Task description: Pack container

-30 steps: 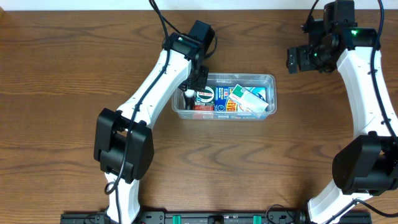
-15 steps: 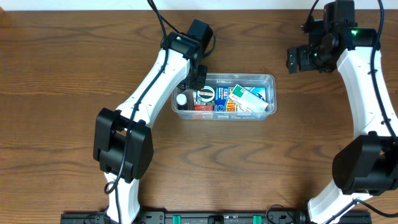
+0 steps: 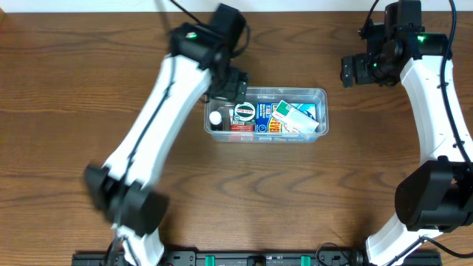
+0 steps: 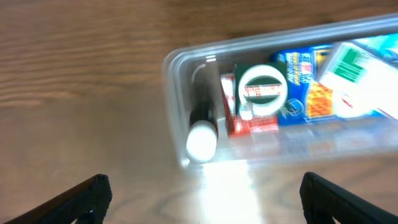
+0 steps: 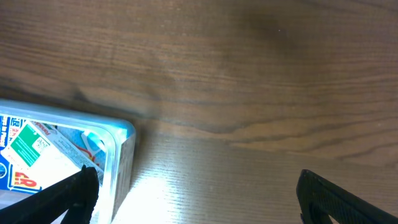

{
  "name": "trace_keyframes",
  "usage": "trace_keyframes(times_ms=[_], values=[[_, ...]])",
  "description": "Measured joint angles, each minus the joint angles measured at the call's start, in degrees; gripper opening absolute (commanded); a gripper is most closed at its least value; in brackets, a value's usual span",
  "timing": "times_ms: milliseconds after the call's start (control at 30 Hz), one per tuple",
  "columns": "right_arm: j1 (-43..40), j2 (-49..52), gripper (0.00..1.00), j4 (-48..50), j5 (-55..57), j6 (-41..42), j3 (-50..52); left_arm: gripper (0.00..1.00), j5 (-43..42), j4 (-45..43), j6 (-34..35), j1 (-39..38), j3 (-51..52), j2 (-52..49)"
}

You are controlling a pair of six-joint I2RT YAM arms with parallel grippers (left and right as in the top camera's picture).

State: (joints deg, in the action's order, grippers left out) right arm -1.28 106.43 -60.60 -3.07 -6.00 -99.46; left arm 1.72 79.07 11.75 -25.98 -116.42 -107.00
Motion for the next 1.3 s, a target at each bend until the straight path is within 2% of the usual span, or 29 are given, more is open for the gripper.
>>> trace_keyframes(times_ms=[133,267,567,700,867,1000,1133,1300], values=[[0.0,0.0,0.99,0.0,0.0,0.0,0.0,0.98,0.0,3.1,3.3,0.0,-1.2,10.1],[0.0,0.0,0.99,0.0,0.0,0.0,0.0,0.98,0.0,3.3,4.8,0.0,-1.7,16.1],[0.0,0.0,0.99,0.0,0.0,0.0,0.0,0.98,0.3,12.9,5.8,0.0,-1.6,19.4],[0.0,0.0,0.99,0.0,0.0,0.0,0.0,0.98,3.0,11.1,6.0,0.0,-0.2,20.7],[0.0,0.0,0.99,0.0,0.0,0.0,0.0,0.98,5.2,-3.6,4.3,1.6,9.4,26.7],[0.0,0.0,0.99,0.0,0.0,0.0,0.0,0.98,5.9,-18.8,3.4,5.6,22.5,36.2],[0.0,0.0,0.99,0.0,0.0,0.0,0.0,0.98,5.1,-36.8,3.1,12.2,40.0,49.4],[0.0,0.0,0.99,0.0,0.0,0.0,0.1,0.98,2.7,-53.3,3.0,20.1,61.8,64.7]])
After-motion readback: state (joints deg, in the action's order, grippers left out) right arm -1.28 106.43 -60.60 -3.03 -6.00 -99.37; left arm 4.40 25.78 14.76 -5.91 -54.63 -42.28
